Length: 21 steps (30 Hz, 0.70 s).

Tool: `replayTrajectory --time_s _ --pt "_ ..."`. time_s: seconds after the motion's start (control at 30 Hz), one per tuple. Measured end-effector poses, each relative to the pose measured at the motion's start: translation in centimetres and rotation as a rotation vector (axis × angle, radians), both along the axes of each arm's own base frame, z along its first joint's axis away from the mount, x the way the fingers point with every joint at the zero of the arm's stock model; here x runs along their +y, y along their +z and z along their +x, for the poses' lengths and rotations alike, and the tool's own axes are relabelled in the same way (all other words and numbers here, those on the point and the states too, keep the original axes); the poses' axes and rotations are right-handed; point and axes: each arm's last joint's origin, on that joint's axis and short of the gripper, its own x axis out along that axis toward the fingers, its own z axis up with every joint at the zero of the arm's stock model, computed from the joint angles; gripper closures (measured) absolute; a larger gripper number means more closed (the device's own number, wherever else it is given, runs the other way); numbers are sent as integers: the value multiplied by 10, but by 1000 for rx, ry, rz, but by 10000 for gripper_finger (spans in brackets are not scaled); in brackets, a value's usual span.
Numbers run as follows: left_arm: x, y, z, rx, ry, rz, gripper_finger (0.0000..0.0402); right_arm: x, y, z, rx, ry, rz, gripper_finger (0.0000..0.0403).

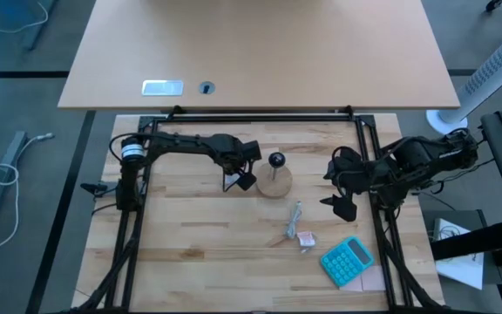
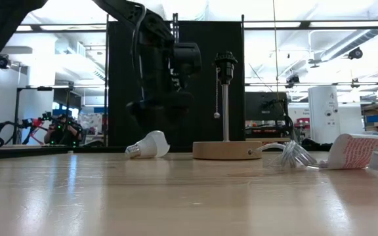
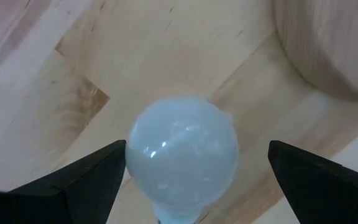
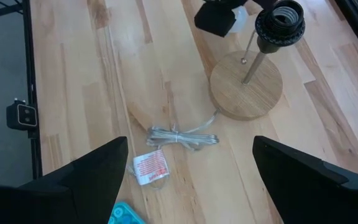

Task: Screw lightbulb
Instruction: Insert the lightbulb into the lamp

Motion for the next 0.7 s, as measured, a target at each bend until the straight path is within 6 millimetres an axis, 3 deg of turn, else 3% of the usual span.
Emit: replayTrajectory --time_s 0.7 --pt "6 -2 0 4 -4 19 50 0 0 0 1 0 -1 61"
